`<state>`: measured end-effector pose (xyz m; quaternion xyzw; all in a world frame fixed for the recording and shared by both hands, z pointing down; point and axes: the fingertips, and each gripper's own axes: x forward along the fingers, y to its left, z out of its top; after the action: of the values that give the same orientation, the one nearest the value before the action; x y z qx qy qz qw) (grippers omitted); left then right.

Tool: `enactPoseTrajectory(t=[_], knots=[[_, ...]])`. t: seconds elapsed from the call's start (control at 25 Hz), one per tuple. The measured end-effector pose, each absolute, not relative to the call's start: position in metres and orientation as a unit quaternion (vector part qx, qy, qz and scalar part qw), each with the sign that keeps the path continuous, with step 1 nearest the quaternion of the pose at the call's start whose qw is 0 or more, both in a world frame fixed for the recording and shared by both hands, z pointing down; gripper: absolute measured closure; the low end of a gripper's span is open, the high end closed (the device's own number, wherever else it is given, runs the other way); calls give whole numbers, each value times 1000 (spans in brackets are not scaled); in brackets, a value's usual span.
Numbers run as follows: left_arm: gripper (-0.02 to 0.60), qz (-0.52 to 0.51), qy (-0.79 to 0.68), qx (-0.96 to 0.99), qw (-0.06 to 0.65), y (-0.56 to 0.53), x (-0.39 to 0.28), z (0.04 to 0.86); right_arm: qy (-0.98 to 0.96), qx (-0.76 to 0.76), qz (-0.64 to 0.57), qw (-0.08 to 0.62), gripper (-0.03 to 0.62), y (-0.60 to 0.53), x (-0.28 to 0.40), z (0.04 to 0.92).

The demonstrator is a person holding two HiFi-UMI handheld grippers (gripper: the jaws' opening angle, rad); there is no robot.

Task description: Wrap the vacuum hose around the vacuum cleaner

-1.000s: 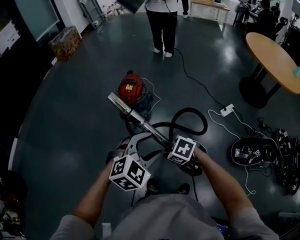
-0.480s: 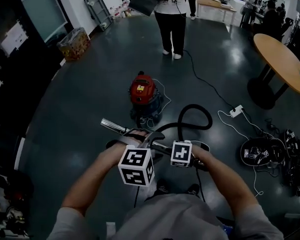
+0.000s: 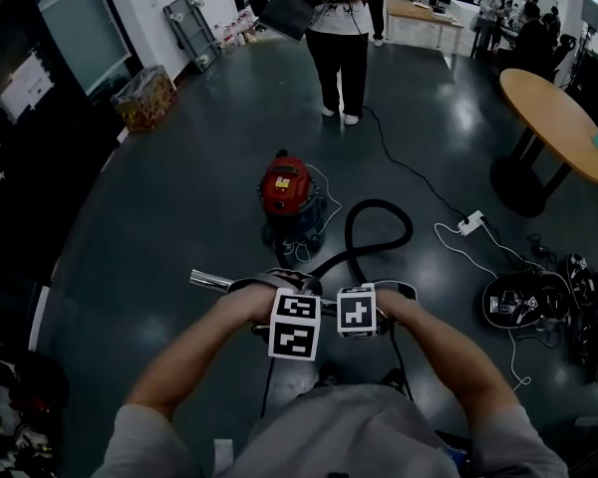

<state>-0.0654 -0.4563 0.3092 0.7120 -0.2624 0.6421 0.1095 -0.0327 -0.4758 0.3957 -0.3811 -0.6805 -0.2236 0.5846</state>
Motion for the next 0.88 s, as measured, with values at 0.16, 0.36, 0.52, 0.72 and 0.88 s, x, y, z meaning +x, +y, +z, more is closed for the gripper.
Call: enactPoseTrajectory(t=[0.16, 0.36, 0.52, 0.72, 0.88], knots=[[311, 634, -265, 713, 139, -447, -71, 320, -662, -379, -242, 600, 510, -475, -31, 390], [314, 590, -280, 736, 180, -437, -67, 329, -630, -372, -275, 624, 511, -478, -28, 392], [357, 592, -296, 729, 172, -442, -69, 340, -614, -370, -273, 641, 511, -479, -22, 395], [405, 580, -316, 728, 183, -452, -59, 348, -609, -372, -278, 643, 510, -486, -11, 400], [405, 577, -336, 720, 192, -459, -48, 350, -602, -384, -277, 644, 510, -496, 3, 407]])
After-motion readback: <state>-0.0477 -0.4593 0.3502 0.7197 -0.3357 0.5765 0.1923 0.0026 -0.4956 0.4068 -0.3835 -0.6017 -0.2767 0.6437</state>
